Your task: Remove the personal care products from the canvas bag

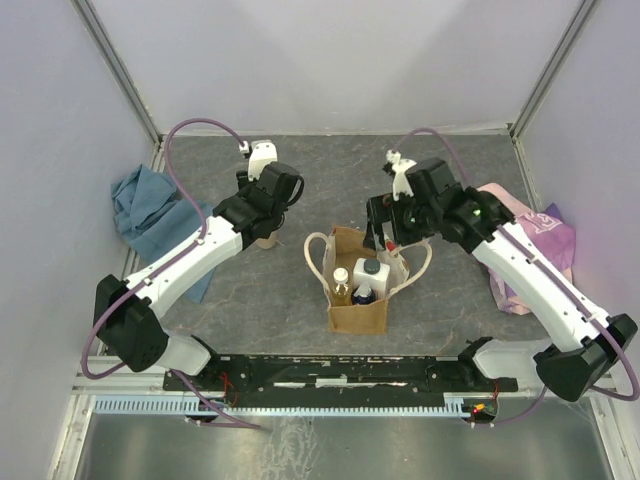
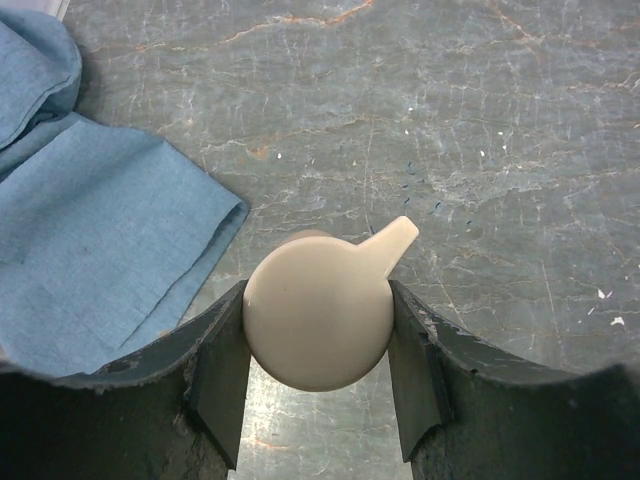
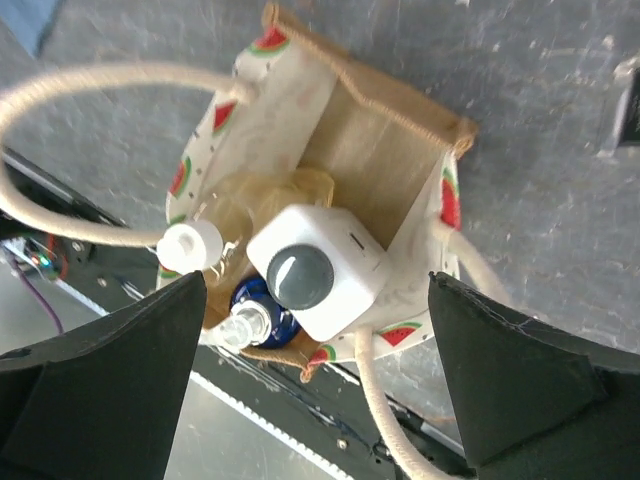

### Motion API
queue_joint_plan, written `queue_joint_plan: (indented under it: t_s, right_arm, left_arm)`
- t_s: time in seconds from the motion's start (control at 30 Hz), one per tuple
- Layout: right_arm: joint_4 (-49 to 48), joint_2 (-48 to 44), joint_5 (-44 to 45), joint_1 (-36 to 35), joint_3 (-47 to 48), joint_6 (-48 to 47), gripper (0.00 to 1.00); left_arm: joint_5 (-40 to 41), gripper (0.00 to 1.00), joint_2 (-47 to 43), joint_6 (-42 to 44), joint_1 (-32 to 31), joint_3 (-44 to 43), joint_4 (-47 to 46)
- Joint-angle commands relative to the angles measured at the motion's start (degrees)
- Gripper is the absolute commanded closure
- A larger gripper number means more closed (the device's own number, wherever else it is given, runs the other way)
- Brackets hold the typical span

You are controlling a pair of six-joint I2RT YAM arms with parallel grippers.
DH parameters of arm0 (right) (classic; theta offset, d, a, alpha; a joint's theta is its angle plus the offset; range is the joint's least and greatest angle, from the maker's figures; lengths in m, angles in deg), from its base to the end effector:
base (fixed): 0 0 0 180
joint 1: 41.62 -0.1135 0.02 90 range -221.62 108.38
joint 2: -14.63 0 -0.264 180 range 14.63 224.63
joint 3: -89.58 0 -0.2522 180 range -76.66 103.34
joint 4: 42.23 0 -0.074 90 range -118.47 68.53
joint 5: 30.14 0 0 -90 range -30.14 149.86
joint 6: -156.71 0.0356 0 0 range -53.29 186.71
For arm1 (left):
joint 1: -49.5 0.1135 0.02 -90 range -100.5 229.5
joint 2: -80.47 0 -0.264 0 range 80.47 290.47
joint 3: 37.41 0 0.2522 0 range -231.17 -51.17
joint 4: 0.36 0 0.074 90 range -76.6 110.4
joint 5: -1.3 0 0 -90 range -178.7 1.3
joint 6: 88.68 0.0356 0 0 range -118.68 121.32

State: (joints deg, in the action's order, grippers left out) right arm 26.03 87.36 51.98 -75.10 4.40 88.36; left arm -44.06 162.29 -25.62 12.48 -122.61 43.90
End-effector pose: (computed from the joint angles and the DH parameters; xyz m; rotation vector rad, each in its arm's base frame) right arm 0.2066 0.1425 0.3816 -0.3208 2.4360 0.6072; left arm 0.2620 -0.1663 0.3247 -0.2007 2.0523 0.2152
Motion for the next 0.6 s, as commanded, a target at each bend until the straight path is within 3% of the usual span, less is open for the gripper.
queue_joint_plan:
  t_s: [0.0, 0.2, 0.37, 0.47, 0.57]
  right_arm:
    - [0.2, -1.4, 0.7, -4.4, -4.5, -1.9, 0.00]
    - [-3.2, 0.3, 3.4, -9.2, -11.9, -7.2, 0.01]
    - [-7.2, 2.5, 3.9, -9.9, -15.4, -8.6, 0.01]
    - [-9.5, 2.7, 6.4, -9.9, -16.8, -9.2, 0.02]
    - [-11.5, 3.2, 7.6, -9.9, -17.5, -10.0, 0.03]
  left_arm:
    - [3.2, 0.62, -1.4, -0.8, 0.0, -1.0, -9.8]
    - [2.2, 0.56, -1.4, -0.8, 0.1, 0.2, -10.3]
    - [1.1, 0.20, -1.7, -1.7, 0.1, -0.5, -8.7]
    - [0.4, 0.09, -2.4, -2.3, 0.1, -2.0, -6.9]
    - [-1.0, 0.06, -3.1, -3.1, 0.1, -4.6, -4.1]
